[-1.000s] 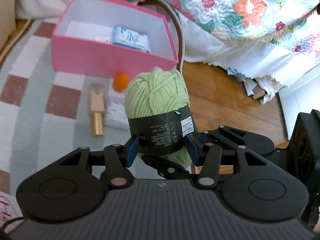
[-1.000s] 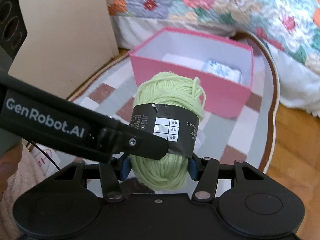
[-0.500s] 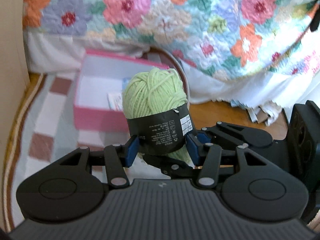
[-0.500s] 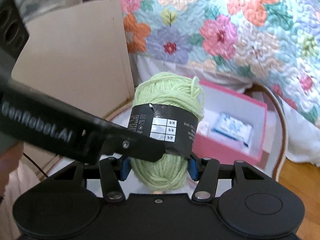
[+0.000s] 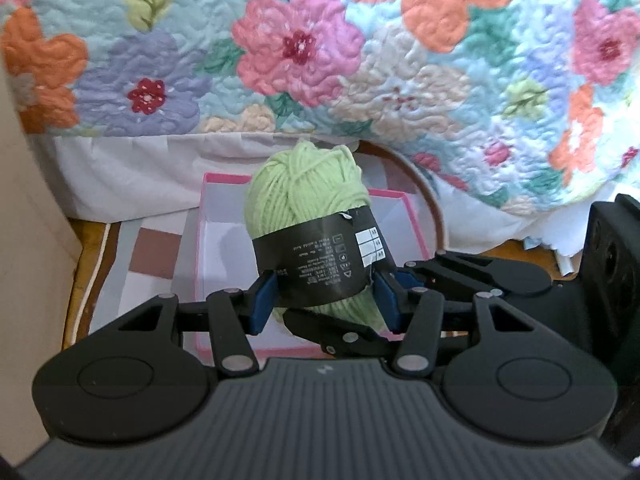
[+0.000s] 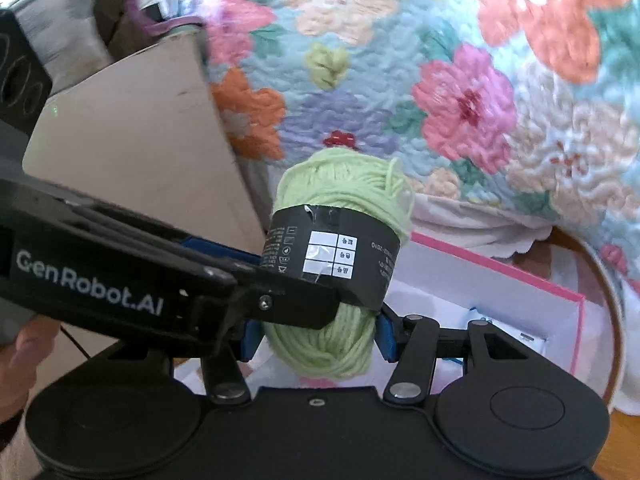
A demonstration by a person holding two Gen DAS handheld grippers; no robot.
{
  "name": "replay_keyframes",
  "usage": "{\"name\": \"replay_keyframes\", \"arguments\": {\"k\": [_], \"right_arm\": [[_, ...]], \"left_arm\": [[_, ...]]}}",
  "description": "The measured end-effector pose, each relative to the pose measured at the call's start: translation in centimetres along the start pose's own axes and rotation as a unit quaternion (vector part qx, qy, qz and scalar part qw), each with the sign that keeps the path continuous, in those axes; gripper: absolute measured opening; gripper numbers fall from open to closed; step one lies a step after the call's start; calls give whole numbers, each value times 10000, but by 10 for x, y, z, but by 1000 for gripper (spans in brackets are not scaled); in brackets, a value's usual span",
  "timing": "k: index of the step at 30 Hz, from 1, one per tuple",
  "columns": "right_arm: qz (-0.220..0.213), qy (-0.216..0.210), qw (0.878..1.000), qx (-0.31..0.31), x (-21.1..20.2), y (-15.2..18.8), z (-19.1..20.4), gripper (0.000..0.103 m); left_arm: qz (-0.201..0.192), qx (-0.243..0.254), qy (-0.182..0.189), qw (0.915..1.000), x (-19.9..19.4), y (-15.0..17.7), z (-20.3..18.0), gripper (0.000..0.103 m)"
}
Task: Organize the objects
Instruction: 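Lift the yarn ball with both grippers and carry it over the pink box, then lower the yarn ball into the pink box and open both grippers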
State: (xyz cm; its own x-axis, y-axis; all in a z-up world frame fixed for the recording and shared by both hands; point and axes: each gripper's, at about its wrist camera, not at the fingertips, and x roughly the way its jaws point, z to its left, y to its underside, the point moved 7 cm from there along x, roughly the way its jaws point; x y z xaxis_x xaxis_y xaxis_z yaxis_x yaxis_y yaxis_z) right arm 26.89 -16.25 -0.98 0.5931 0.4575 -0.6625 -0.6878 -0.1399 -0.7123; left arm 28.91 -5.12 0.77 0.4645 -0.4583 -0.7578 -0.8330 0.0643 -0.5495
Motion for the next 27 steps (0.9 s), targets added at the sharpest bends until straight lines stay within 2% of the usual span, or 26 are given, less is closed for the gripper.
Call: {"name": "replay_keyframes", "arguments": {"k": [4,8,13,17,19,24,27], "right_arm": [[199,-162,9975,660,29,4,-25,60],[456,-112,9944,942,64,17,-42,60],[722,-246,9867,1439,102,36,-64,60],[956,-344,9814,1627,126,49,-70,60],[1022,-421,9784,1748,133,52,-73,64],[1273,-505,9721,1906,143,61,-79,67],[1222,-449,9745,1830,140,64,-80,68]], "left_arm": [[317,-36,-118,9994,41,-1,8,52],[488,-96,-207,9985,79,7,20,52],[737,-160,-266,9968,115,17,37,51],[879,-211,-391,9951,131,22,48,50],[913,-193,-463,9946,136,22,50,50],[1106,-163,-654,9916,150,23,53,41],[1163,-67,-833,9897,152,26,53,37]]}}
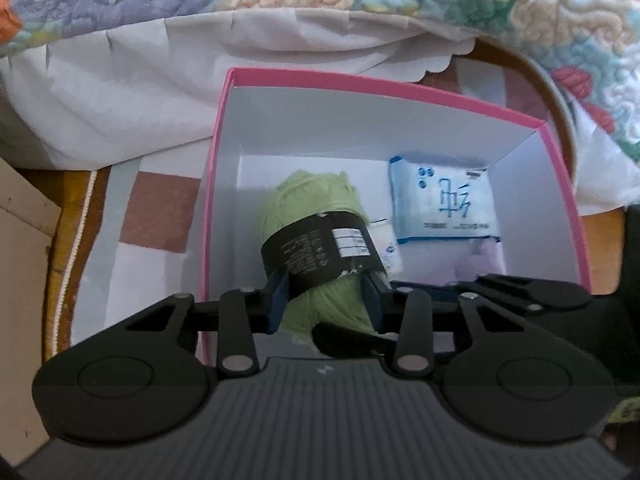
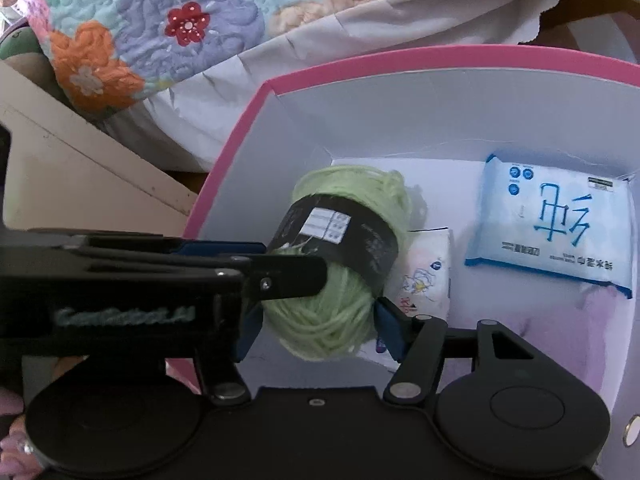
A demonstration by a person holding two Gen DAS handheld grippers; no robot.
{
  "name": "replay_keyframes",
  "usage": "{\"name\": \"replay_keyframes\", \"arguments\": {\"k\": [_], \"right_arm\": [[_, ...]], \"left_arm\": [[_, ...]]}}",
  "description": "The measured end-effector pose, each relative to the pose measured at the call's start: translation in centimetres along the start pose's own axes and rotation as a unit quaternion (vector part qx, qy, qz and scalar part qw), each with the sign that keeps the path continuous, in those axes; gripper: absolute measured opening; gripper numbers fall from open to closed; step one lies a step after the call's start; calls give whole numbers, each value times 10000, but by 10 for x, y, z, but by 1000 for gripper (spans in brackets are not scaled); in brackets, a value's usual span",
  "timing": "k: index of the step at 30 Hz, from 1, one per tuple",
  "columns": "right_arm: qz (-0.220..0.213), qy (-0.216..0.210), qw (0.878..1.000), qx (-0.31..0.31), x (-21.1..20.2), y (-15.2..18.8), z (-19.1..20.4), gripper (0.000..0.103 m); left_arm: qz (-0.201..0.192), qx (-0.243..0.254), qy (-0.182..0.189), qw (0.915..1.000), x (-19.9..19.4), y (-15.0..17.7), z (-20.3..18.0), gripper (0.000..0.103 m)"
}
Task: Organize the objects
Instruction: 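Lower the yarn ball into the pink box and open both grippers, then withdraw both grippers and move them toward the gold-capped foundation bottle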
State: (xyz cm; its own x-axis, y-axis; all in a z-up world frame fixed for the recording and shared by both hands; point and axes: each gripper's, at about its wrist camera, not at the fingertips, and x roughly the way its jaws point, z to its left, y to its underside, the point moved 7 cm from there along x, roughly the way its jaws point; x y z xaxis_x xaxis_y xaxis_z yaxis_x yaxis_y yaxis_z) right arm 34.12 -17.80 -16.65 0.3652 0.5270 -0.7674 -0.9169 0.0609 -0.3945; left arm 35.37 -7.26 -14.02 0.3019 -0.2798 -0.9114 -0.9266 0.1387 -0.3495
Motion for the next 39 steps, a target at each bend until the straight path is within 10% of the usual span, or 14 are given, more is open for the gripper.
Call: {"name": "replay_keyframes", "arguments": {"k": [13,39], "right_arm": [[-93,-331,9987,382,13,-1,11,40],[-990,595,9815,-1524,-209,63,95,73]], "left_arm": [[-548,-517,100,9971,-34,-5,15,37],[-644,406,168,9970,-195,90,-17,61]]}}
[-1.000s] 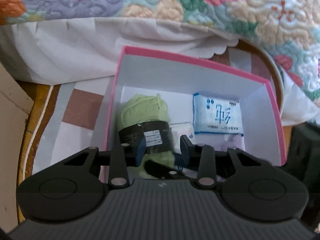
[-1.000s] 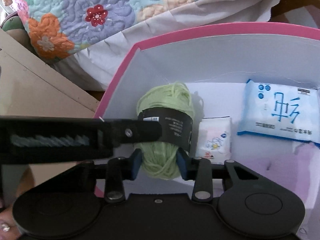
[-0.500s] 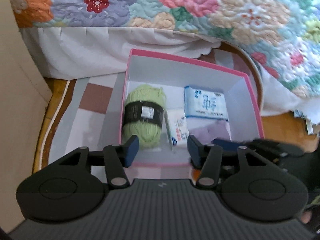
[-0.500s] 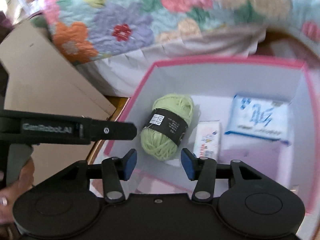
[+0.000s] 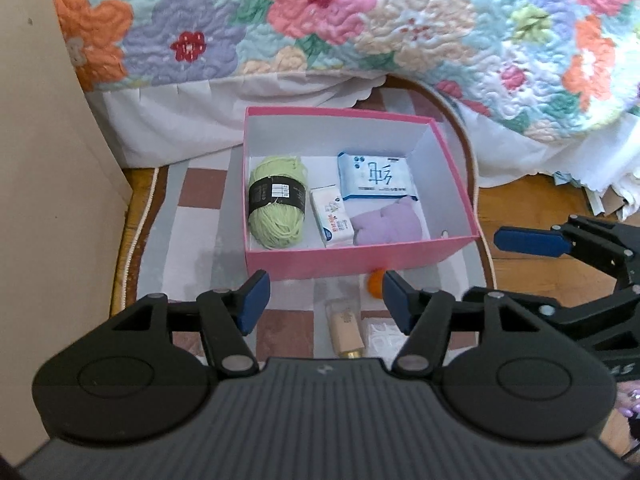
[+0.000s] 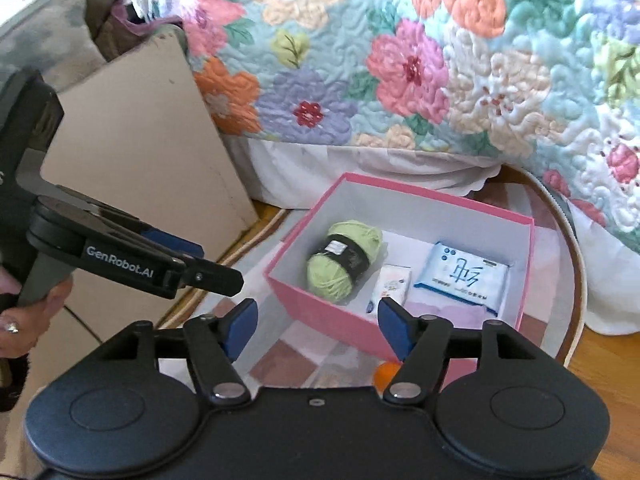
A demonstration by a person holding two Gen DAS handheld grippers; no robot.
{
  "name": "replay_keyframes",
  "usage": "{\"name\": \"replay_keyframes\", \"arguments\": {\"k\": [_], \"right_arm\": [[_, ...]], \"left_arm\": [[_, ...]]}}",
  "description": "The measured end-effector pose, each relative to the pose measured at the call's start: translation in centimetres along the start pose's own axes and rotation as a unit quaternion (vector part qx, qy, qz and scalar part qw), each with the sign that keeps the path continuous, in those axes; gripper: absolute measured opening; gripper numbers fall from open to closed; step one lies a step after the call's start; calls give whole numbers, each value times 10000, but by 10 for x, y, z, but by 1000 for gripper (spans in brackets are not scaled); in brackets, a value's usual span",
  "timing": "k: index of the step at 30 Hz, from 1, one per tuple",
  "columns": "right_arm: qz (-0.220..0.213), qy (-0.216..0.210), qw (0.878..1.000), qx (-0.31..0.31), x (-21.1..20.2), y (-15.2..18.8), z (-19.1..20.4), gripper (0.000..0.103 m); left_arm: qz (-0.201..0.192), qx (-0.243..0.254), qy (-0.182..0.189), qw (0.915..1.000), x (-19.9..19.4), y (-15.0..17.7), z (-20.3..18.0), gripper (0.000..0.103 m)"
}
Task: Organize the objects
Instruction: 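Withdraw both grippers and move them toward the gold-capped foundation bottle, then close the left gripper on the foundation bottle while the right gripper grips it too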
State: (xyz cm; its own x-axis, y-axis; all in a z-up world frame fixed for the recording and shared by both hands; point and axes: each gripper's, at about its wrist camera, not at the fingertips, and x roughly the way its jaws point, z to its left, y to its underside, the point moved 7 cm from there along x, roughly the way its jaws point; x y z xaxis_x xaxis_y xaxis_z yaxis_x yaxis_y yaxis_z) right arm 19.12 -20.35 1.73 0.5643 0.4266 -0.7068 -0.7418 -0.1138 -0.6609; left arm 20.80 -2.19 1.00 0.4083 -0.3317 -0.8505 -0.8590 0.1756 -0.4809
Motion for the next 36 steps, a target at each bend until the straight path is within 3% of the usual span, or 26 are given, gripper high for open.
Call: {"name": "replay_keyframes", "arguments": {"k": [7,19,25,36], "right_arm": [[-188,-245,9994,-170,-34,21,21,82],[32,-108,9968,-787,-31,84,52,82],[183,-172,9975,-662,-7,104,46,82],[311,-139,9992,-225,75,136,19,81]], "left_arm": [[-65,77,13,9999,-20,29,-6,64],[205,12,301,9993,1,83,-7,64],[311,-130,383,9987,37,93,1,64],[309,-634,673,9952,102,100,23,62]]}}
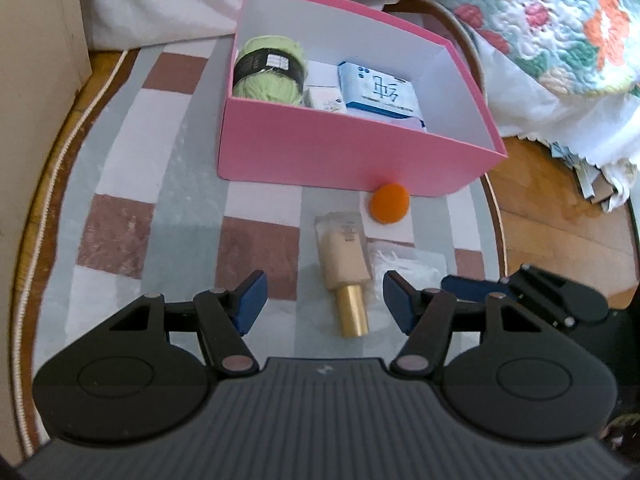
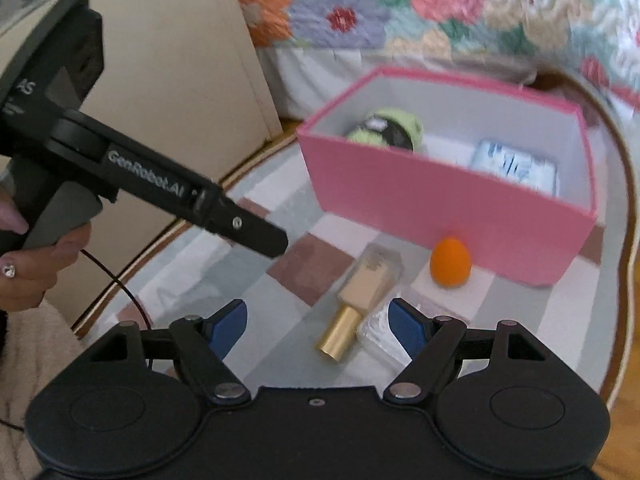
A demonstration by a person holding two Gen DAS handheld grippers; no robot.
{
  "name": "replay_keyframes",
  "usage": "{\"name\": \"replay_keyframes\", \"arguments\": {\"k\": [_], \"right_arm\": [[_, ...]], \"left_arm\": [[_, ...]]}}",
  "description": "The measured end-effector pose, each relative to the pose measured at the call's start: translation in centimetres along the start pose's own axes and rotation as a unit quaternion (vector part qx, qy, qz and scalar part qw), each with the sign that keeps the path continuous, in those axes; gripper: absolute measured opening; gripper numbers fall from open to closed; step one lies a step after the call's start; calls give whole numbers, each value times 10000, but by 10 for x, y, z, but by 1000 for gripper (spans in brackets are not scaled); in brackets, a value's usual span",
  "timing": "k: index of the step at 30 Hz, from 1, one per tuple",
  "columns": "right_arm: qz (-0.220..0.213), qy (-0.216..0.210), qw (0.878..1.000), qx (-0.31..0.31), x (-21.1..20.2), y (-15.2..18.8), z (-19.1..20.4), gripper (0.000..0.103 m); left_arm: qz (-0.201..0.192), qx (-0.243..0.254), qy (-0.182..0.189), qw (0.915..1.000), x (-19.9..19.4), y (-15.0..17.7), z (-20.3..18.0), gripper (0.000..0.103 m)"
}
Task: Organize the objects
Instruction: 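Close the left gripper on the foundation bottle while the right gripper grips it too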
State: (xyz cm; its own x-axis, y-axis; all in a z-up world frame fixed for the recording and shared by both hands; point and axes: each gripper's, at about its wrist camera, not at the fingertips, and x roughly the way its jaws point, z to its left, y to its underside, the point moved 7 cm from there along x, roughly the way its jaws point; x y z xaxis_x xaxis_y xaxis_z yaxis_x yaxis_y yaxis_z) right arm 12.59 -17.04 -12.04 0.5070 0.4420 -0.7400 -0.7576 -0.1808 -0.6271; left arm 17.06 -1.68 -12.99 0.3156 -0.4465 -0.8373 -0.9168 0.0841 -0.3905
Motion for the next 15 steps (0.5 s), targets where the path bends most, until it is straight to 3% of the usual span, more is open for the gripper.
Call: {"name": "replay_keyframes", "arguments": {"k": [6,11,15], "right_arm": [[-2,157,9999,-68,30,3,5,79],[-80,264,9995,146,50,5,1,78],[75,109,9998,154,61,12,5,74]], "left_arm": [[102,-166,-59,9998,25,9,13,59],[-59,-314,74,9995,44,7,20,52],[129,-449,307,9984,58,14,21,47]]}}
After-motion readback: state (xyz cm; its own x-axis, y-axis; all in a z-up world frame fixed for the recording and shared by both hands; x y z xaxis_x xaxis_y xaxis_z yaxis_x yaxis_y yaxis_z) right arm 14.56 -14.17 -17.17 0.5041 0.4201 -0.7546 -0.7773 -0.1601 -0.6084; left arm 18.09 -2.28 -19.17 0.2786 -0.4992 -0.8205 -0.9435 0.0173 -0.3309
